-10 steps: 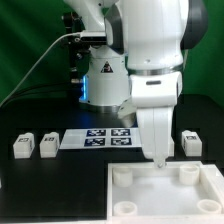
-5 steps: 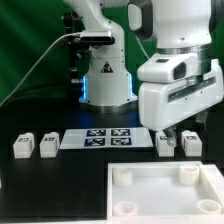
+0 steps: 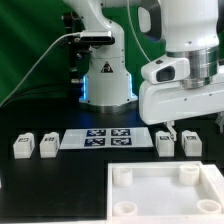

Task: Assemble one leg

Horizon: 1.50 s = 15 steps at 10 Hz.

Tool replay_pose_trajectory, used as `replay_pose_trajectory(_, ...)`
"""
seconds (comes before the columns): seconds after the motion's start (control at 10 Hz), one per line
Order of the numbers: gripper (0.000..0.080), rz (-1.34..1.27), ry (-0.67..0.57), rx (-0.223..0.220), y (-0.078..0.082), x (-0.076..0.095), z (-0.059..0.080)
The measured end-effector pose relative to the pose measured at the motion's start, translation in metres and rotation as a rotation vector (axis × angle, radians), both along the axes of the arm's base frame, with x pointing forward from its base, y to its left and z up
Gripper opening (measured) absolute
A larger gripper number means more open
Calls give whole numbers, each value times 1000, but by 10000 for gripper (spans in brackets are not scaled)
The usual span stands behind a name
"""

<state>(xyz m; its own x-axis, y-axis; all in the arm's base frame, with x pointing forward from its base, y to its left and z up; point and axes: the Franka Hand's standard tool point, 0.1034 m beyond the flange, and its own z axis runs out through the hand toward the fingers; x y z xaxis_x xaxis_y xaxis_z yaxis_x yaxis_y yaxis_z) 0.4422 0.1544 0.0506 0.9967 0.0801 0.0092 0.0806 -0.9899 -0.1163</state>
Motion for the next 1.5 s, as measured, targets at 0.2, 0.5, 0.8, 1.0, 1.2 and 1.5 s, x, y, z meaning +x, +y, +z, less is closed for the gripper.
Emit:
replay_pose_trajectory(0.2,649,15,24,-4,0,0,0)
replay_pose_trajectory(0.5,649,9,245,-26,6,-10,3)
replay_pose_trajectory(0.8,649,-6,605,-39,12,-24,1)
replay_pose_trajectory(1.0,649,23,710,-44,14,-22,-3)
replay_pose_trajectory(1.2,649,22,745,-38,16,-15,-9)
replay_pose_trajectory(1.5,649,13,776,-45,16,-31,-22)
